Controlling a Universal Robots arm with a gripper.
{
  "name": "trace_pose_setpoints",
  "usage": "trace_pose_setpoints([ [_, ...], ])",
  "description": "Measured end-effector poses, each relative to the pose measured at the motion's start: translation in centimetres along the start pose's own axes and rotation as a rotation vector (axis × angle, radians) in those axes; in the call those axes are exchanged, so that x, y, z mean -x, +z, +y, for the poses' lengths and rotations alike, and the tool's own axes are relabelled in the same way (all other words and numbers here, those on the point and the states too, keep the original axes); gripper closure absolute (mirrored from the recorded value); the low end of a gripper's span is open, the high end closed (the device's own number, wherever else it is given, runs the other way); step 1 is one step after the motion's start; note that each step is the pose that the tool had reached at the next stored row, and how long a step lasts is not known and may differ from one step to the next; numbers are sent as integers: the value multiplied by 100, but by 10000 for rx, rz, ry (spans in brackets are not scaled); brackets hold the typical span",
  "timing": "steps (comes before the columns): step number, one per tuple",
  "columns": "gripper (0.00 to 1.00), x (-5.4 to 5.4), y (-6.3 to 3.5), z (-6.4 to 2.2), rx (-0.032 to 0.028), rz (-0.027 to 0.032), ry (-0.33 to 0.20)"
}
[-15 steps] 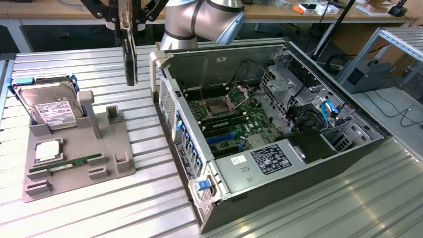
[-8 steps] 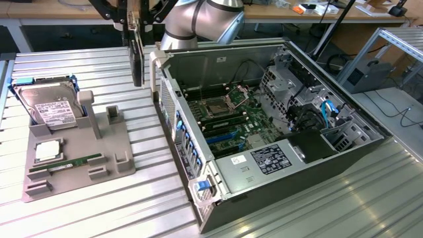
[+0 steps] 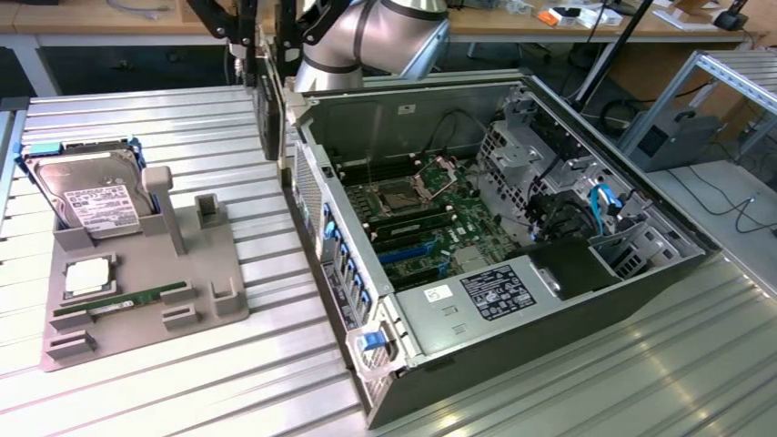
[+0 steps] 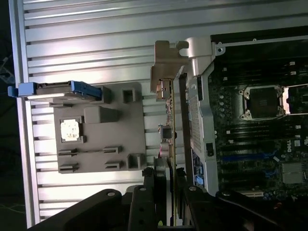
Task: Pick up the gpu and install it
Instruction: 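Pick up the gpu and move the gpu toward the slot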
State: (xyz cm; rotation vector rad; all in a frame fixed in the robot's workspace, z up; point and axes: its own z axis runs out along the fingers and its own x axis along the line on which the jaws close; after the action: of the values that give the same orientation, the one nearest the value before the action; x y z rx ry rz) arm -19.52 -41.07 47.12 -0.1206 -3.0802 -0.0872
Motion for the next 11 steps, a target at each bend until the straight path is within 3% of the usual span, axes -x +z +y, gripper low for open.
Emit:
trace_pose_setpoints([
  [11,72,225,-11,-36,4,204,11],
])
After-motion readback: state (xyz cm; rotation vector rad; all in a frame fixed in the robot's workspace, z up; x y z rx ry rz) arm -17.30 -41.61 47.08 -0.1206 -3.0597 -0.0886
